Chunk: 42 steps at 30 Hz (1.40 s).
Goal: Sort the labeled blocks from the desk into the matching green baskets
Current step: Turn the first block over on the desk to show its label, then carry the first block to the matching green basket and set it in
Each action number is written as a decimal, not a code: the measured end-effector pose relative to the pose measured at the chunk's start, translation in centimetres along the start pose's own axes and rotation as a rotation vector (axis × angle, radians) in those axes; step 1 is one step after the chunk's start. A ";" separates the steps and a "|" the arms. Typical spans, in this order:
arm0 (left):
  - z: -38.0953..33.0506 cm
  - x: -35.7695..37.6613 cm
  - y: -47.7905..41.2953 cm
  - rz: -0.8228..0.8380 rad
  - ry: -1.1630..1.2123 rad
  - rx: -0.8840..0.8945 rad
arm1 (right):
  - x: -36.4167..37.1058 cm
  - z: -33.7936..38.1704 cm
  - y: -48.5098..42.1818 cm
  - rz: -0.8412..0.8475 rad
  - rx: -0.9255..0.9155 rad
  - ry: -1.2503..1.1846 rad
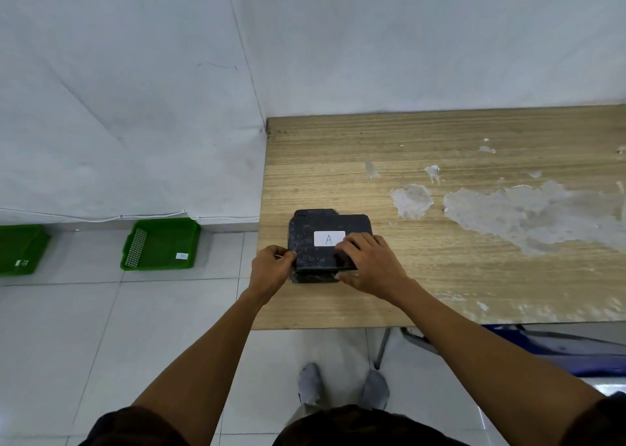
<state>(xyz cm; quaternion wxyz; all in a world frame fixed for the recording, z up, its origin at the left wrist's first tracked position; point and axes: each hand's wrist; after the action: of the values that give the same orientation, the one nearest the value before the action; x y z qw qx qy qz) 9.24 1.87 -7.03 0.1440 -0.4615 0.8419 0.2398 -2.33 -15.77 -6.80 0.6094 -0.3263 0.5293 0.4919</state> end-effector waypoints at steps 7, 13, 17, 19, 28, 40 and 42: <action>0.0 -0.1 -0.3 0.056 -0.043 0.045 | -0.9 -0.5 -1.8 0.121 0.144 0.161; 0.5 -0.4 -0.5 0.085 -0.048 0.057 | -0.9 -0.6 -3.7 0.208 0.176 0.258; 0.8 -0.7 -0.7 0.108 -0.060 0.073 | -0.7 -0.6 -4.9 0.309 0.184 0.279; 1.0 -0.8 -0.9 0.118 -0.041 0.095 | -0.6 -0.4 -5.3 0.346 0.191 0.253; 1.4 -0.3 -1.3 0.126 0.093 0.102 | -0.5 0.4 -5.1 0.274 0.192 0.224; 3.4 -5.1 -0.9 0.034 -0.134 0.173 | -4.1 3.1 -2.9 0.178 0.153 0.294; 3.6 -6.1 -0.3 0.007 -0.283 0.209 | -4.8 3.7 -2.1 0.172 0.145 0.301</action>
<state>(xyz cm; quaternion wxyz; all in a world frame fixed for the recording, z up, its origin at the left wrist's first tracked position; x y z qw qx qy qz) 12.80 7.97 -7.32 0.3074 -0.4027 0.8351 0.2143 1.10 -14.21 -1.54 0.5010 -0.3051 0.6746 0.4482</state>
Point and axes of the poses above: each hand's wrist, its own y-axis away from the middle knuckle, its own x-axis out of the palm, z = x × y, and after that the axes turned 12 degrees about x, right-handed
